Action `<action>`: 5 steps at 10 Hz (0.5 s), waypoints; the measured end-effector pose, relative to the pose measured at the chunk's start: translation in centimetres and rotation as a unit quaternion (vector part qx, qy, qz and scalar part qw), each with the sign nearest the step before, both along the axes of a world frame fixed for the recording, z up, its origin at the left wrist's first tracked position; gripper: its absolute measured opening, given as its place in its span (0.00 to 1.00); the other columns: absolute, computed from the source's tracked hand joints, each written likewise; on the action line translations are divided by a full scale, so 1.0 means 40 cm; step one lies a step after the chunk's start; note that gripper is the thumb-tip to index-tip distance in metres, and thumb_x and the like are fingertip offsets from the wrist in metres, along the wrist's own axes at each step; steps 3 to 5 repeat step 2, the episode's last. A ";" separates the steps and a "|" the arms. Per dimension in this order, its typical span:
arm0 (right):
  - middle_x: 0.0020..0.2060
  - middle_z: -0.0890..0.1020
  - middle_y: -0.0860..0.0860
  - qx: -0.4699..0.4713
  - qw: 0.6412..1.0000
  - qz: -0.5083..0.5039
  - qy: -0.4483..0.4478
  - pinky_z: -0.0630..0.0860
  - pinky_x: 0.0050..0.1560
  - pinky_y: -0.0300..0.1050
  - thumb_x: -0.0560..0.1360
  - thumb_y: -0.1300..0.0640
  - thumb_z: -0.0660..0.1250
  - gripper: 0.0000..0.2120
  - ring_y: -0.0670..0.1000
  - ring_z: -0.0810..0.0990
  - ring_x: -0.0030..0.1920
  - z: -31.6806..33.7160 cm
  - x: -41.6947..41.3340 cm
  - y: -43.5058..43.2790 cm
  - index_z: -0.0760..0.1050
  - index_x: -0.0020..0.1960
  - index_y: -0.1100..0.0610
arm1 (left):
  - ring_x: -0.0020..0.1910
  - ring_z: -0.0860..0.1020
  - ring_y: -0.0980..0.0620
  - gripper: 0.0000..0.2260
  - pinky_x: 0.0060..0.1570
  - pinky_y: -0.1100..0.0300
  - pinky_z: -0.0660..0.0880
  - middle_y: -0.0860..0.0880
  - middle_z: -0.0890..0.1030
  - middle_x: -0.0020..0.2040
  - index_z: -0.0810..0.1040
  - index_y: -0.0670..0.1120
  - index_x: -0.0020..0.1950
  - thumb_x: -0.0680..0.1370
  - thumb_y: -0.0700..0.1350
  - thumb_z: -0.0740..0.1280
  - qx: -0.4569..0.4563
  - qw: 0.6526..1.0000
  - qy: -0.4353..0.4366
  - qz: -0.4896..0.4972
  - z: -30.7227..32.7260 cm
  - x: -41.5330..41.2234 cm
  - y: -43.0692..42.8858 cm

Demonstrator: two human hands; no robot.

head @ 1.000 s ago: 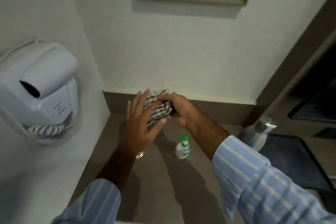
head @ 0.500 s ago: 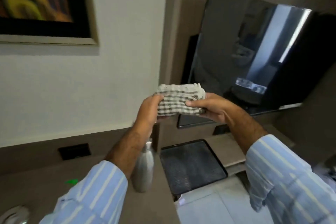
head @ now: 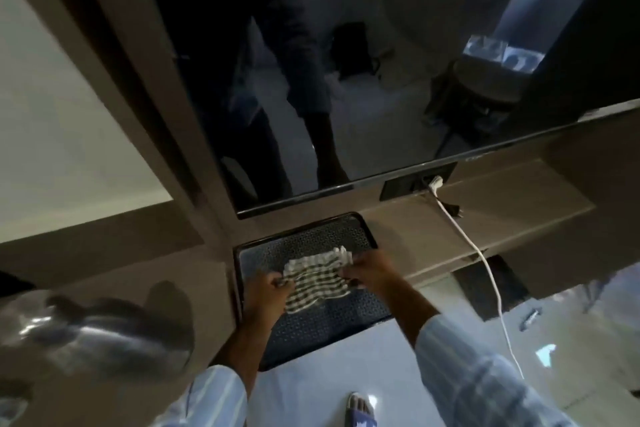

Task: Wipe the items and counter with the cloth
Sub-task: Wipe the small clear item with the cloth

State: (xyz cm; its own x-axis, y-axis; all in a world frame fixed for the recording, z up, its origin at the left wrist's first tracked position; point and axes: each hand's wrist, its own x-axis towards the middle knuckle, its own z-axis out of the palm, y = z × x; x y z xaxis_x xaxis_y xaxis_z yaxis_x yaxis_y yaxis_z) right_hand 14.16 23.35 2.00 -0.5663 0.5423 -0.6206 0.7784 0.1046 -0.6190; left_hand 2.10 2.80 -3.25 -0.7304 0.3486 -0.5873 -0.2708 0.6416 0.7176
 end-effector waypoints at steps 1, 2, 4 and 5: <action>0.50 0.89 0.55 0.033 0.997 0.066 -0.006 0.80 0.54 0.45 0.72 0.51 0.76 0.14 0.55 0.87 0.53 -0.130 -0.024 -0.042 0.87 0.55 0.57 | 0.59 0.82 0.38 0.20 0.60 0.48 0.79 0.37 0.84 0.60 0.79 0.39 0.67 0.78 0.47 0.73 -0.084 0.994 0.068 -0.018 -0.034 0.009 -0.019; 0.51 0.88 0.57 0.018 0.998 0.061 -0.007 0.79 0.53 0.46 0.72 0.52 0.75 0.15 0.57 0.86 0.55 -0.150 -0.034 -0.053 0.86 0.56 0.58 | 0.62 0.81 0.39 0.21 0.60 0.51 0.78 0.38 0.82 0.65 0.74 0.40 0.72 0.81 0.45 0.69 -0.105 0.989 0.098 -0.046 -0.028 0.014 -0.016; 0.51 0.88 0.57 0.018 0.998 0.061 -0.007 0.79 0.53 0.46 0.72 0.52 0.75 0.15 0.57 0.86 0.55 -0.150 -0.034 -0.053 0.86 0.56 0.58 | 0.62 0.81 0.39 0.21 0.60 0.51 0.78 0.38 0.82 0.65 0.74 0.40 0.72 0.81 0.45 0.69 -0.105 0.989 0.098 -0.046 -0.028 0.014 -0.016; 0.51 0.88 0.57 0.018 0.998 0.061 -0.007 0.79 0.53 0.46 0.72 0.52 0.75 0.15 0.57 0.86 0.55 -0.150 -0.034 -0.053 0.86 0.56 0.58 | 0.62 0.81 0.39 0.21 0.60 0.51 0.78 0.38 0.82 0.65 0.74 0.40 0.72 0.81 0.45 0.69 -0.105 0.989 0.098 -0.046 -0.028 0.014 -0.016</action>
